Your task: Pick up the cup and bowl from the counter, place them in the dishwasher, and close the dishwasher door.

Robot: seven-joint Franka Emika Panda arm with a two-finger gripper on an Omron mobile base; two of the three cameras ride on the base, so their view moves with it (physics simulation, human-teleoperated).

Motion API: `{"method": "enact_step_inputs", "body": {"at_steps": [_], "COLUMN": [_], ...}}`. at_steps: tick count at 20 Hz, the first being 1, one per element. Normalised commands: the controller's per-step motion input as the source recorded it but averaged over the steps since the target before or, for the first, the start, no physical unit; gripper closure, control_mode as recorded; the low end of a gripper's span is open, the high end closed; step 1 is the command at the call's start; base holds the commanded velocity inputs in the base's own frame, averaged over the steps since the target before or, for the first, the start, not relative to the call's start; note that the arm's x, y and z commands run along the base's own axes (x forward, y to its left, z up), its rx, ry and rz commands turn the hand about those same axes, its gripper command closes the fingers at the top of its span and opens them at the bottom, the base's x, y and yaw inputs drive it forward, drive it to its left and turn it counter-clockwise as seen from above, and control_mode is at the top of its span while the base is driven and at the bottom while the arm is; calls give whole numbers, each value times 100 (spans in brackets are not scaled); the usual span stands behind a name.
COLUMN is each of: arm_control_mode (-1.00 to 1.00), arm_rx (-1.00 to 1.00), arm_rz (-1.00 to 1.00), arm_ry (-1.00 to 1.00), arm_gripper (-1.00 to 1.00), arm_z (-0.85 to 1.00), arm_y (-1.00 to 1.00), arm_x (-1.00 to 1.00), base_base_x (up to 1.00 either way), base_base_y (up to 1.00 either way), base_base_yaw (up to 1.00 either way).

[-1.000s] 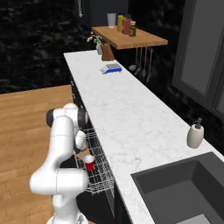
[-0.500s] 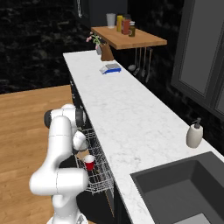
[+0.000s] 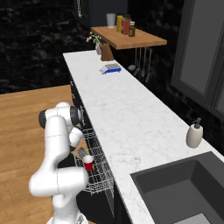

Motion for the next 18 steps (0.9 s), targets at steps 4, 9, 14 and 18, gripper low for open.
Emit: {"method": "enact_step_inputs", "body": {"at_steps": [4,9,14,18], "arm_control_mode": [-100,-100,-100,-100], "arm_rx": [0,0,0,0], "arm_rz": [-8,-15,-16,-10], "arm_ry": [1,16,20,8], "arm_gripper": [-100,-100,-100,-100], "arm_z": [83,77,72,92], "arm_y": [37,15,0,0], "arm_x": [-69,-91,-99,-80], "base_base_x": [0,0,0,0], "base_base_y": [0,0,0,0], "base_base_yaw": [0,0,0,0]}}
